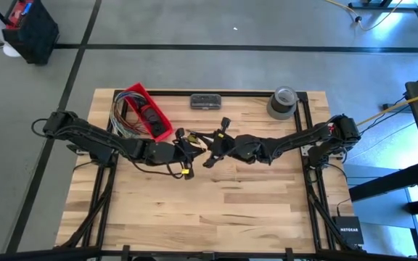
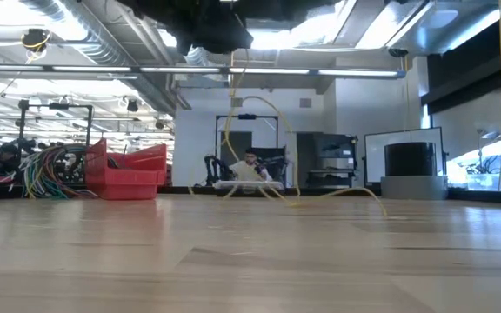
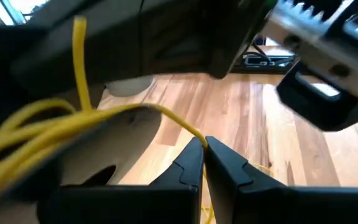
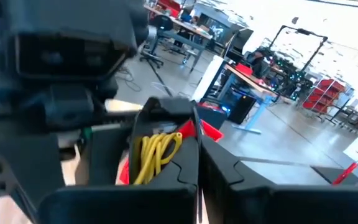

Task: Coil cords
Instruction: Coil the yellow wire on the spool

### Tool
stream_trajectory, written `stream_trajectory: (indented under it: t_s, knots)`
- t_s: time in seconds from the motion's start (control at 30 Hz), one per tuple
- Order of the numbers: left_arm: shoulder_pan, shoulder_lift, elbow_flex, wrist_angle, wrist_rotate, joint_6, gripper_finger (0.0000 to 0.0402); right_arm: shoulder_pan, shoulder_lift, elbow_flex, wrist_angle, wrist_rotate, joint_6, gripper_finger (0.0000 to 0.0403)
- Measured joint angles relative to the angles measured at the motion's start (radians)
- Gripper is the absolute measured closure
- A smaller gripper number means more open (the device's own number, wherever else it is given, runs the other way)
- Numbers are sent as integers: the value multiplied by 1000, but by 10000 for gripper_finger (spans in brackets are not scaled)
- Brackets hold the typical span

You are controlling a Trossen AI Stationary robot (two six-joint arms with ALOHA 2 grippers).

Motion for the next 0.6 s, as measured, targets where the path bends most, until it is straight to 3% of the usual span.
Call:
stream_trajectory:
  t_s: [0.23, 0.6]
  knots:
    - [0, -2, 2, -3, -15, 2, 394, 33, -23, 44, -8, 34, -7, 397]
    - [0, -3, 3, -9, -16, 11, 394, 53, -193, 58, -26, 16, -43, 397]
